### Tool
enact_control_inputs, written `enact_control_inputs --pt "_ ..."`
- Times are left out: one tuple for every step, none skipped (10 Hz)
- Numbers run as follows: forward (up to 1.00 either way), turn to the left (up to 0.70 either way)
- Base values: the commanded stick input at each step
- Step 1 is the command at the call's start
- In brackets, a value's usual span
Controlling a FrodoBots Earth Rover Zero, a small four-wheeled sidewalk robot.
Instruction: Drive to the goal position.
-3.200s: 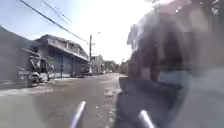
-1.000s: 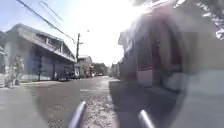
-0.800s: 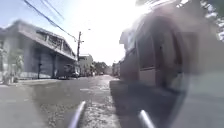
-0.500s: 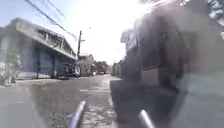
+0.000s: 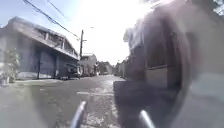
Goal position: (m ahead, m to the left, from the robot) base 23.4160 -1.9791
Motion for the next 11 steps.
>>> enact_control_inputs --pt "0.85 0.00" --pt "0.85 0.00" --pt "0.85 0.00" --pt "0.85 0.00" --pt "0.85 0.00" --pt "0.85 0.00" --pt "0.85 0.00" --pt "0.85 0.00" --pt "0.85 -0.34" --pt "0.85 -0.34" --pt "0.85 -0.34"
